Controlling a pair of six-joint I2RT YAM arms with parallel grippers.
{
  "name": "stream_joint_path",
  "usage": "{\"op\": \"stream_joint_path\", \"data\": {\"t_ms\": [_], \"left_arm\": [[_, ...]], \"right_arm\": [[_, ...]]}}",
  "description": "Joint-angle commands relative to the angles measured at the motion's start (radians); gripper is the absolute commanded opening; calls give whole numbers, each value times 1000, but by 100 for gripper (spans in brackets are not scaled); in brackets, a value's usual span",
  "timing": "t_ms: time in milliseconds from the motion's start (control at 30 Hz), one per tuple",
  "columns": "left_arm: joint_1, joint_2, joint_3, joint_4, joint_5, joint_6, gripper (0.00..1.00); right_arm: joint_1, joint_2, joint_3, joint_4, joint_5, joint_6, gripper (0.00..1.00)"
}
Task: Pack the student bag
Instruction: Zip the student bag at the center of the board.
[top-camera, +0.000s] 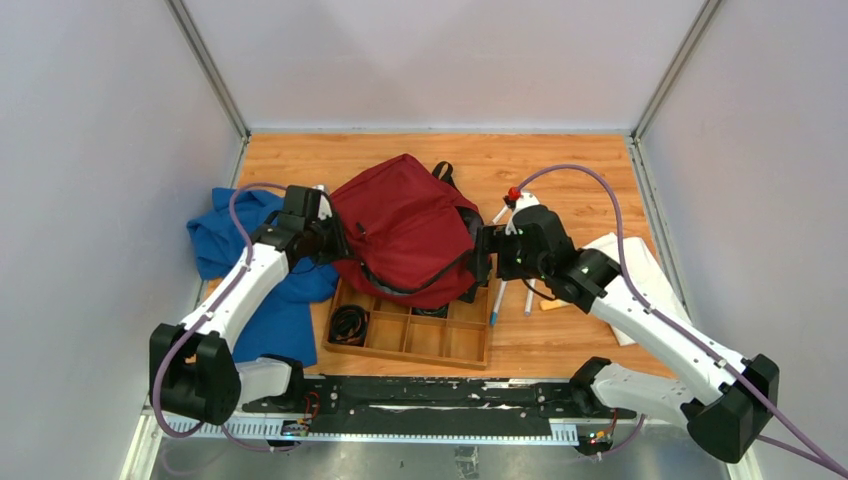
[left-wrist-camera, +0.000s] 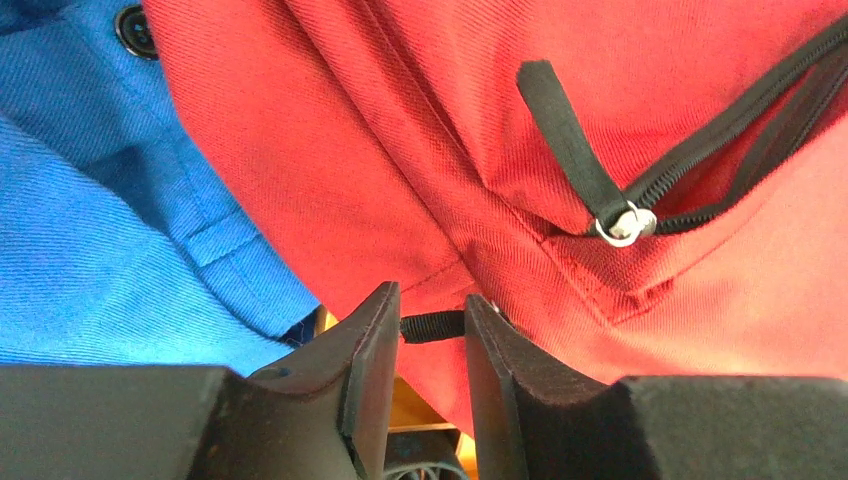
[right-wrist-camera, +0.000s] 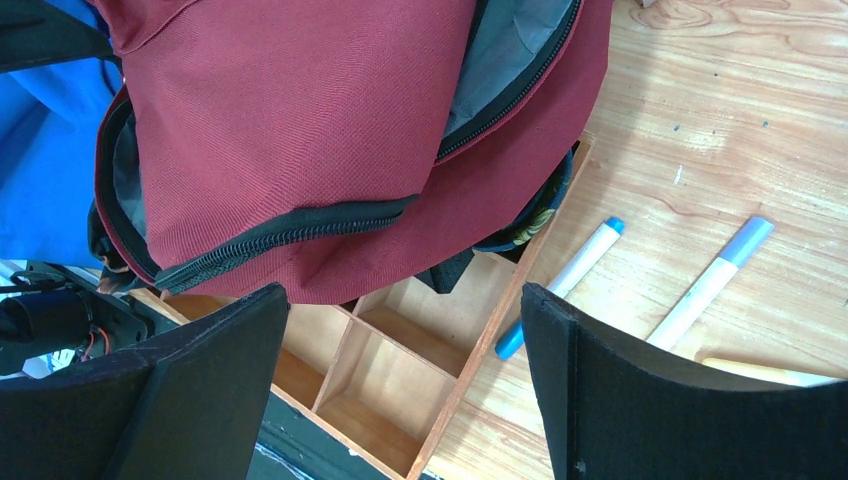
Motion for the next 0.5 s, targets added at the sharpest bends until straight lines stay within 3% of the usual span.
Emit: {"op": "stream_joint_path", "data": {"t_ms": [0,467], "left_arm": [[6,-14,28,-62,83,104,36],[6,1,57,-119,148,198,38]], "right_arm": [[11,7,-2,24,-10,13,90],[11,18,-2,36,-42,24,90]]}}
